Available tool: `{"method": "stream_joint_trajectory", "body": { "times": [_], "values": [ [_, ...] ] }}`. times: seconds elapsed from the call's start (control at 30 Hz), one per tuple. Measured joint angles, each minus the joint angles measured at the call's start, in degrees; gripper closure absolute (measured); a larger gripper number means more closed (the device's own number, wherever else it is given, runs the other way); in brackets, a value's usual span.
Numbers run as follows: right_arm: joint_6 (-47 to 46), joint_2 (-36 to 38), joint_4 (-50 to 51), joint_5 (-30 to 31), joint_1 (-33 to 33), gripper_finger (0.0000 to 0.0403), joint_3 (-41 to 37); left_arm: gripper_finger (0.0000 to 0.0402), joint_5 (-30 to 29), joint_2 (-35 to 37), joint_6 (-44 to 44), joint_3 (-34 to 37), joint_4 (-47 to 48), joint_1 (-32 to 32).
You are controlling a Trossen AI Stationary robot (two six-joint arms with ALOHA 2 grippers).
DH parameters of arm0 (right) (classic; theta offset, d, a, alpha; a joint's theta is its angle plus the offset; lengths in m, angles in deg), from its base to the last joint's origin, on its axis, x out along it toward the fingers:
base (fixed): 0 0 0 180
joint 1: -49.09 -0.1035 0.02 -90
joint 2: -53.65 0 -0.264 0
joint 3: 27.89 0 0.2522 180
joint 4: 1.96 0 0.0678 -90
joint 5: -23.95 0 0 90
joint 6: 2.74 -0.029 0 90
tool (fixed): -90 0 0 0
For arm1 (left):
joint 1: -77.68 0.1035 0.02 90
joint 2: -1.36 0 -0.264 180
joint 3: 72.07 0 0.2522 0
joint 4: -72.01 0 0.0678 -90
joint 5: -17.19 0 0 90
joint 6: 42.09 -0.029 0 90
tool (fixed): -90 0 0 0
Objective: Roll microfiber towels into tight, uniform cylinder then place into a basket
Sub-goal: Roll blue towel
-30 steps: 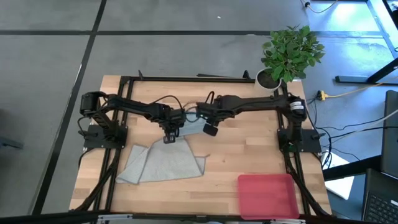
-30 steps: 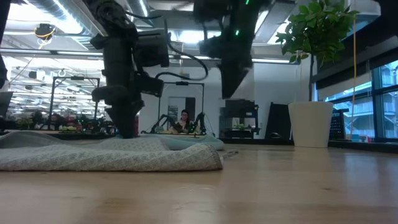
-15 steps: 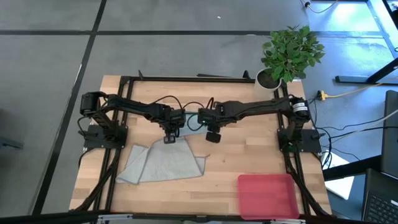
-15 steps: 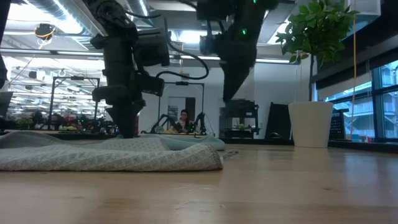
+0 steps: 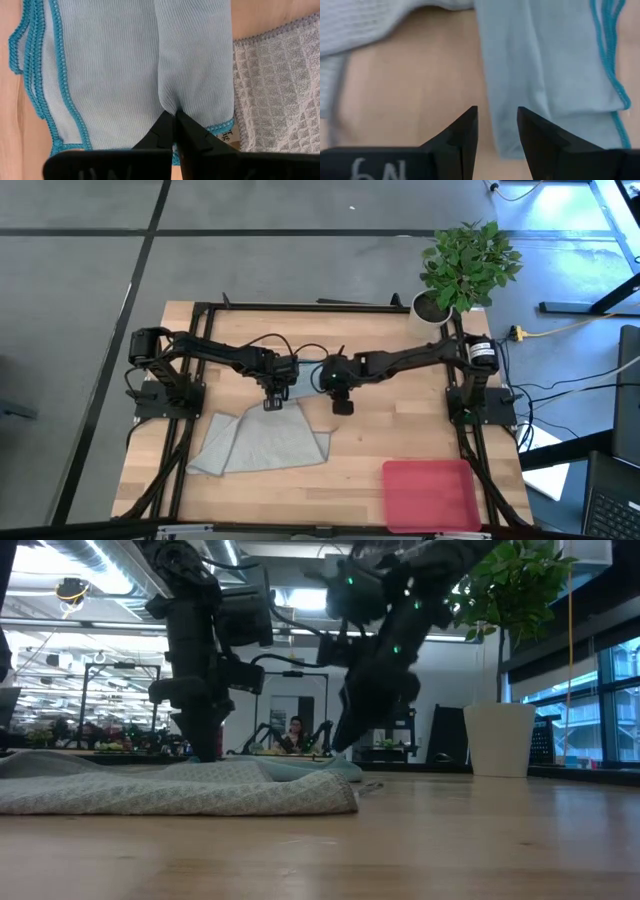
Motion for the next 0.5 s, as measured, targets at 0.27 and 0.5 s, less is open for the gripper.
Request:
{"method": "stream_joint_trajectory", "body": {
  "times": [0.27, 0.5],
  "values": [
    [1.09, 0.0, -7.92, -0.04, 3.98, 0.0265, -6.46, 0.0402, -0.02, 0.0, 0.0, 0.0, -0.26, -0.02],
    [1.05, 0.02, -10.87, -0.1, 5.76, 0.0265, -9.75, 0.0402, -0.01, 0.02, 0.02, 0.0, -0.42, -0.02]
  ]
}}
